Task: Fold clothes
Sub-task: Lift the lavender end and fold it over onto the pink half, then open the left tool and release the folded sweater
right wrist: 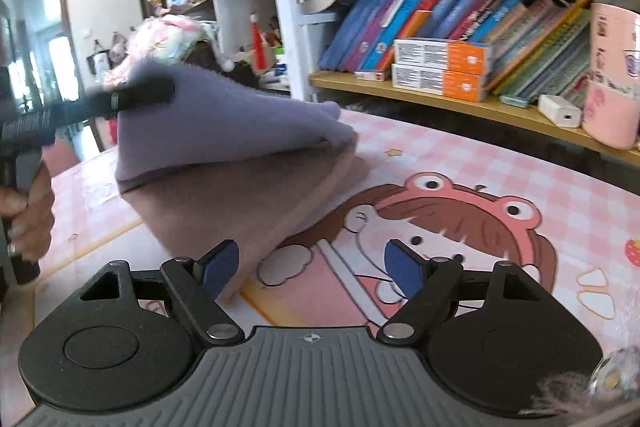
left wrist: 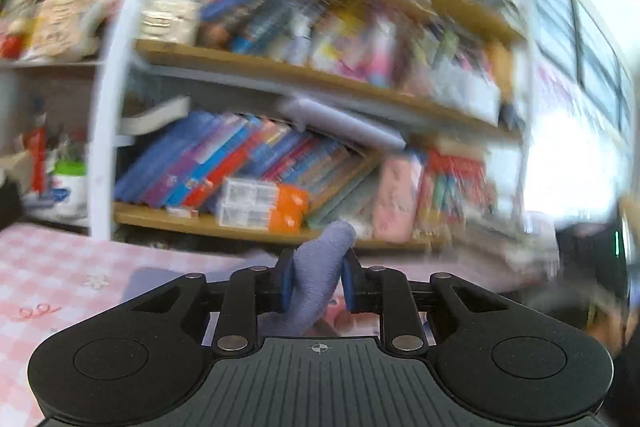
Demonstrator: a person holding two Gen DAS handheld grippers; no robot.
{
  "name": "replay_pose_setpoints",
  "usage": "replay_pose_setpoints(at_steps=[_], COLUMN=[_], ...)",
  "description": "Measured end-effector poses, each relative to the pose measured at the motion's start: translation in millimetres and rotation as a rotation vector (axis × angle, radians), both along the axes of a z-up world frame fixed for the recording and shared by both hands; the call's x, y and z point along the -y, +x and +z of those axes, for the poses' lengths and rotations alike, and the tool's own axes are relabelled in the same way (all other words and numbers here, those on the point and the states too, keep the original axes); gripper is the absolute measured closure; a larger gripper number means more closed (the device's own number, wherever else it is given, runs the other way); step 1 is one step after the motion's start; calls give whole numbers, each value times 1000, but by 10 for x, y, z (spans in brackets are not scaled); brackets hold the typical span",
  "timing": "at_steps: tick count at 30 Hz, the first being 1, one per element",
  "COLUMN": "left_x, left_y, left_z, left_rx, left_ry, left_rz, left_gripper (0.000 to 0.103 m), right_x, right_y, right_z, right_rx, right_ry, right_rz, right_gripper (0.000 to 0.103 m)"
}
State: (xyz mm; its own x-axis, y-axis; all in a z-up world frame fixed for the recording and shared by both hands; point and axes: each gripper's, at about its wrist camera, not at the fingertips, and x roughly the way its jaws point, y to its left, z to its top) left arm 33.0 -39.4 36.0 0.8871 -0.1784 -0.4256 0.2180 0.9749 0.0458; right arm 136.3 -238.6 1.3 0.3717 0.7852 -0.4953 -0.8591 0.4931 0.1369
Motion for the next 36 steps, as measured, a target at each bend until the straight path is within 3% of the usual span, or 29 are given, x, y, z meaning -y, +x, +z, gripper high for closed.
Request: replay_pose_setpoints(at_steps=[1,3,5,7,10,15,16,18,19,20,22,24,27,31,33,35,36], left_x=[27,202,225,224,154,-52,-87,-132,-126,-110,-89,-127,-190,-225,-294,-432,-517], left_y=[30,46,6,-27,-106,-205,-226,-247,-243,-217,-114,-1,63,-50,-173,-264,-291], left_z=[-16,-174,-229,-279,-275,-77,-32,8,-25,-62,-161,-266,-286,-134,3,134,176], left_rx=[-13,-57,-56,-59,-71,-38,-25,-14,-25,-45,-107,-177,-196,-157,-95,-40,-20], left_ry=[14,129,145,144,100,-32,-56,-85,-82,-79,-78,-126,-182,-215,-251,-268,-271], left_rz=[-2,-45,-63,-77,-98,-105,-102,-102,-107,-111,-118,-118,-112,-141,-154,-126,-94], left_gripper=[75,61,47,44,38,38,39,58,77,82,85,86,86,79,69,49,46], right_x=[-7,-28,-22,-14,0,50,66,96,106,110,111,101,77,26,-2,-27,-46], right_y=[4,13,17,30,34,85,102,136,144,145,143,140,116,84,69,64,62], right_z=[-5,-20,-25,-24,-15,19,22,28,29,31,35,36,44,35,29,23,23], right_rx=[3,-2,-9,-15,-32,-61,-68,-81,-87,-87,-87,-92,-96,-105,-112,-136,-149], right_ry=[-10,-23,-16,-4,29,82,90,106,111,112,113,118,123,123,128,143,152], right_rz=[-10,-19,-20,-21,-22,-61,-73,-96,-102,-105,-109,-102,-84,-61,-57,-52,-55], right_gripper=[24,24,24,25,25,25,25,24,24,24,25,25,25,25,25,25,25])
